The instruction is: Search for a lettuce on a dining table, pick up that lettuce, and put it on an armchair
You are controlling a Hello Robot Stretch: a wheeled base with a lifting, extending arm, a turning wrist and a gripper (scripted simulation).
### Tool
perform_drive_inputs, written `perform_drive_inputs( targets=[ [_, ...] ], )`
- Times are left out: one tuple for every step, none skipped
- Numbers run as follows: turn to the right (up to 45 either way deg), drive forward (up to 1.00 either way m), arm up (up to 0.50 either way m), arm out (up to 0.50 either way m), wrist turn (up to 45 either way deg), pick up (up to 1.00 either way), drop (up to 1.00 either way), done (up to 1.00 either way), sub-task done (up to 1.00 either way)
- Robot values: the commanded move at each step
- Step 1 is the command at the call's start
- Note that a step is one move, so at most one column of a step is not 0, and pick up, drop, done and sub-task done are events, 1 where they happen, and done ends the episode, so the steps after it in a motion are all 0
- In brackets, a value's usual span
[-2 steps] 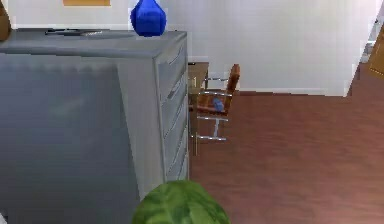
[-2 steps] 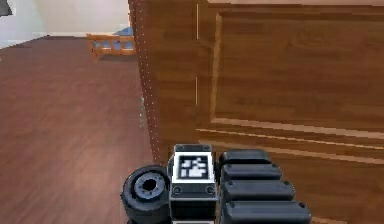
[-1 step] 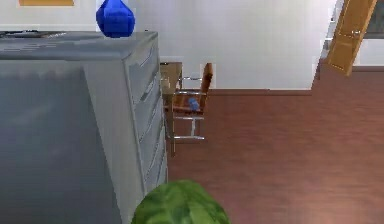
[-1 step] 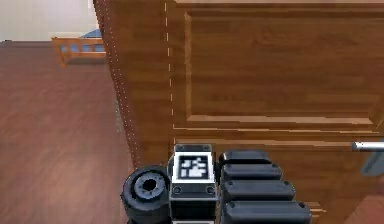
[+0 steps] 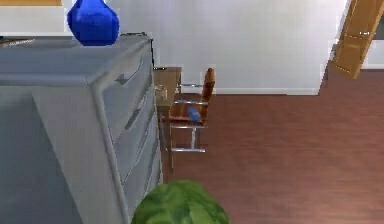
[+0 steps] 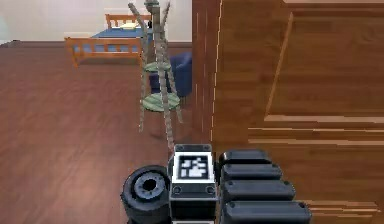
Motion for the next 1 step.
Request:
perform_drive_inputs(
  targets=[
    [45.0, 0.00, 0.00, 0.00, 0.0, 0.00, 0.00, 0.00, 0.00]
  ],
)
